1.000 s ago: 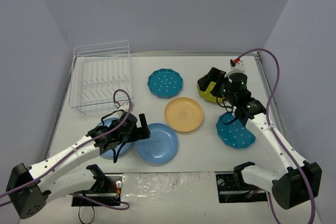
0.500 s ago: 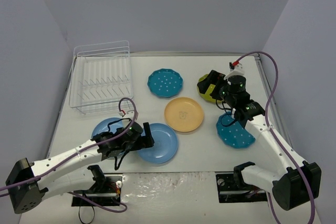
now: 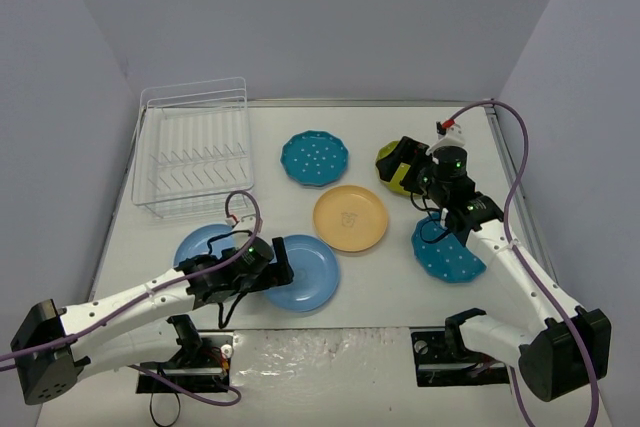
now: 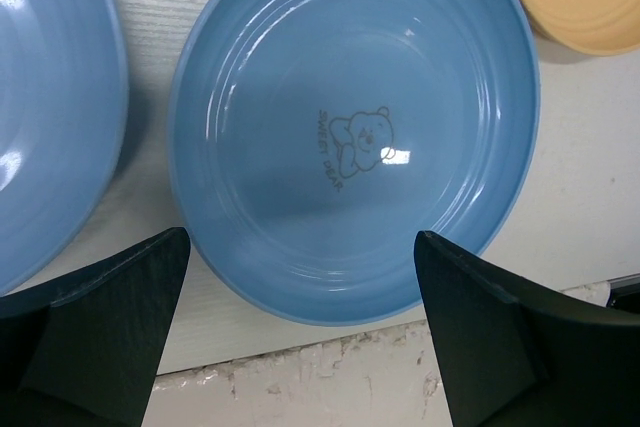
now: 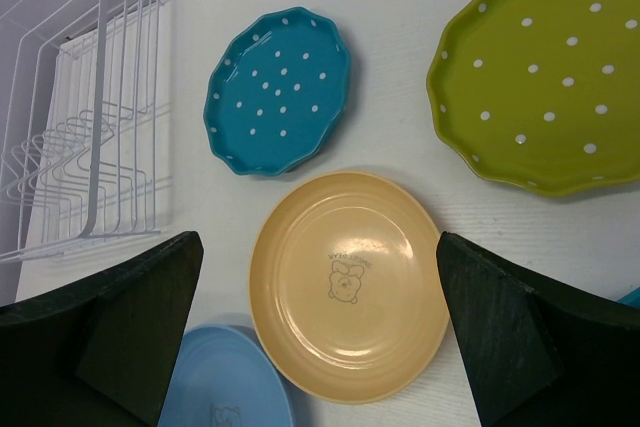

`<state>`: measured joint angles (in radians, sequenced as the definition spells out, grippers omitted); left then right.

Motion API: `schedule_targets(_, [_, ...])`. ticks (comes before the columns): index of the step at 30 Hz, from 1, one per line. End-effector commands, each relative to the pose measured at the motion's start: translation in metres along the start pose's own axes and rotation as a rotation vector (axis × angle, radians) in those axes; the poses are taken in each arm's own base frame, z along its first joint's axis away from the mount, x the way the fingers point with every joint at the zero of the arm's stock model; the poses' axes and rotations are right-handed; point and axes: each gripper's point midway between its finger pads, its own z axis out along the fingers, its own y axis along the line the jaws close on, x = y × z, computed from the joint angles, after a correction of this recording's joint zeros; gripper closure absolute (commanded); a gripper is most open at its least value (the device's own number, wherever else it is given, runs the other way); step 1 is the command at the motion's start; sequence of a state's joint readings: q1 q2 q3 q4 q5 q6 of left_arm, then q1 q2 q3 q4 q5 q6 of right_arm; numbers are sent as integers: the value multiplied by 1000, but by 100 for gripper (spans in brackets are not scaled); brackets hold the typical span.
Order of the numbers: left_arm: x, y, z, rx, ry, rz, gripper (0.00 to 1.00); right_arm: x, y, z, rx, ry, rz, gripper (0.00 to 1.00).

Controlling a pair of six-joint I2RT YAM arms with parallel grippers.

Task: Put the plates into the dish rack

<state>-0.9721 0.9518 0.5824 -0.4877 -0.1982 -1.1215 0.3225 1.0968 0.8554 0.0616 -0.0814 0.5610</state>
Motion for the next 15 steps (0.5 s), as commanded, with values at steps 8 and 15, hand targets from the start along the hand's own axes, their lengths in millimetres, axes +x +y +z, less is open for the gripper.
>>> schedule_targets(8, [-3, 3, 1, 2, -39, -38, 9, -21, 12, -2, -36, -86, 15, 0])
schedule_targets(15, [5, 3, 9, 3, -15, -44, 8, -18, 12, -1, -33, -83, 18, 0])
